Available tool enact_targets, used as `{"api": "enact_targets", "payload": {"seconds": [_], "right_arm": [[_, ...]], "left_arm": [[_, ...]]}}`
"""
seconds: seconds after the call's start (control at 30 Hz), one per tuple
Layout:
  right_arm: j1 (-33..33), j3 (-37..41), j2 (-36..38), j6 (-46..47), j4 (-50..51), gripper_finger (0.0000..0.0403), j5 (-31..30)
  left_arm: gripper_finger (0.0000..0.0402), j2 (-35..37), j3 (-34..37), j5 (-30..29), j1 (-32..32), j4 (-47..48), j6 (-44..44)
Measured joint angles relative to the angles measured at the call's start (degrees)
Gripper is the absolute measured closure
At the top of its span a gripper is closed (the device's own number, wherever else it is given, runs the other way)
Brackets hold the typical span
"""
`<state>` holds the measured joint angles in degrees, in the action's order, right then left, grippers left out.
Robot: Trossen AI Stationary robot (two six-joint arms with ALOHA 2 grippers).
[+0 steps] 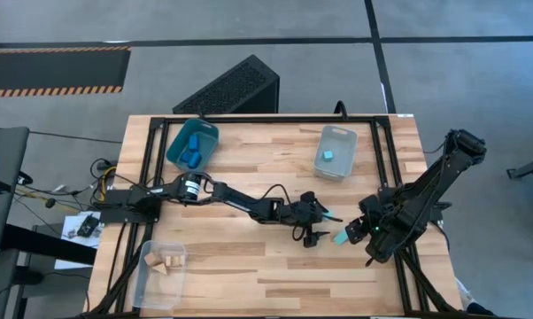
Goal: Sort & place blocks by color
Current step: Put the top light blue block into the gray bin
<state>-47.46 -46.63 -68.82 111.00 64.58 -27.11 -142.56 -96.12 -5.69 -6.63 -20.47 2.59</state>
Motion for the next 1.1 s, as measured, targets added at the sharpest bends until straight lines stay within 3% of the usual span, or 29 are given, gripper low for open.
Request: {"api": "enact_targets", "payload": {"seconds": [1.1], "right_arm": [[-0.01,0.00,0.00,1.64,-1.64,0.0171,-0.17]], "left_arm": [[0.0046,-0.15,0.11,-3.66,-0.05,-1.00,2.61]]}}
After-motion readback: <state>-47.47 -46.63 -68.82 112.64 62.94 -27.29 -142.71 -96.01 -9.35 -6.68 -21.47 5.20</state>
